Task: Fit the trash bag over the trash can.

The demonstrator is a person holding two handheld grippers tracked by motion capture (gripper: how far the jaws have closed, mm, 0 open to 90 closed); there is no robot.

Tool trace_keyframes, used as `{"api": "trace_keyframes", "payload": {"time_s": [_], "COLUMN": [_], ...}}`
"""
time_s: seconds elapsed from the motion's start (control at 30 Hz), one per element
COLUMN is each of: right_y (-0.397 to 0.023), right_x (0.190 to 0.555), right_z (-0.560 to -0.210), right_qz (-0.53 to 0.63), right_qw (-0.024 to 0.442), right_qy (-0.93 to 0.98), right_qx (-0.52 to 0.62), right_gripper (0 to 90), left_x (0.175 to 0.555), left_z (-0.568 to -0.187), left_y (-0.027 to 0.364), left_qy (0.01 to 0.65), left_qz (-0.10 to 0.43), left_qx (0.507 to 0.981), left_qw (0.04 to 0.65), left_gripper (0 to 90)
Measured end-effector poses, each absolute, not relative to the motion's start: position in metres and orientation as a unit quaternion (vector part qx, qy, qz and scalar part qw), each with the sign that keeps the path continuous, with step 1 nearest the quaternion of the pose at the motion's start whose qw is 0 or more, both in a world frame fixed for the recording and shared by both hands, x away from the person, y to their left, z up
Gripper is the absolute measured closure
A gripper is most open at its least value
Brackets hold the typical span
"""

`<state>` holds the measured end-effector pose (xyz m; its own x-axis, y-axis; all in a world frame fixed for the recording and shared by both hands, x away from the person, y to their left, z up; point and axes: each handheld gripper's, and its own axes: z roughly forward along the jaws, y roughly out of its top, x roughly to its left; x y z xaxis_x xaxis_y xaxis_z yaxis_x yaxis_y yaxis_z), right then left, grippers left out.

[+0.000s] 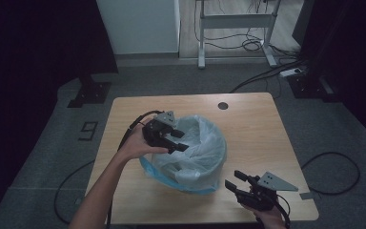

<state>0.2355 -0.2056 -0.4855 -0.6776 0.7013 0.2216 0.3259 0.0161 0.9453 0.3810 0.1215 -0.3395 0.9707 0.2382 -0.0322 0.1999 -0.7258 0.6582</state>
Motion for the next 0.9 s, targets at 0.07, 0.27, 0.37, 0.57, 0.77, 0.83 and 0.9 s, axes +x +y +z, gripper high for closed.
{"api": "trace_keyframes", "payload": {"time_s": [0.07,0.27,0.37,0.57,0.77,0.83,0.9], "right_y": [-0.206,-0.207,-0.207,-0.209,-0.209,-0.21,-0.21], "right_x": [0.236,0.236,0.236,0.236,0.235,0.235,0.235], "right_z": [-0.486,-0.486,-0.486,-0.486,-0.485,-0.485,-0.485], "right_qz": [0.596,0.596,0.596,0.597,0.597,0.598,0.598], "right_qw": [0.157,0.157,0.158,0.158,0.158,0.158,0.159], "right_qy": [0.695,0.694,0.694,0.693,0.692,0.692,0.692], "right_qx": [0.37,0.372,0.372,0.373,0.372,0.373,0.373], "right_gripper": [42.6,42.6,42.6,42.7,42.6,42.7,42.6], "left_x": [0.383,0.388,0.389,0.391,0.392,0.392,0.392], "left_z": [-0.341,-0.344,-0.345,-0.354,-0.362,-0.363,-0.362], "left_y": [0.119,0.107,0.097,0.078,0.067,0.065,0.066], "left_qy": [0.117,0.108,0.104,0.096,0.094,0.095,0.094], "left_qz": [0.023,0.014,0.018,0.016,0.016,0.017,0.016], "left_qx": [0.93,0.938,0.946,0.962,0.97,0.971,0.97], "left_qw": [0.348,0.328,0.307,0.257,0.222,0.22,0.224], "left_gripper": [45.0,45.8,46.8,50.1,50.7,50.7,50.6]}}
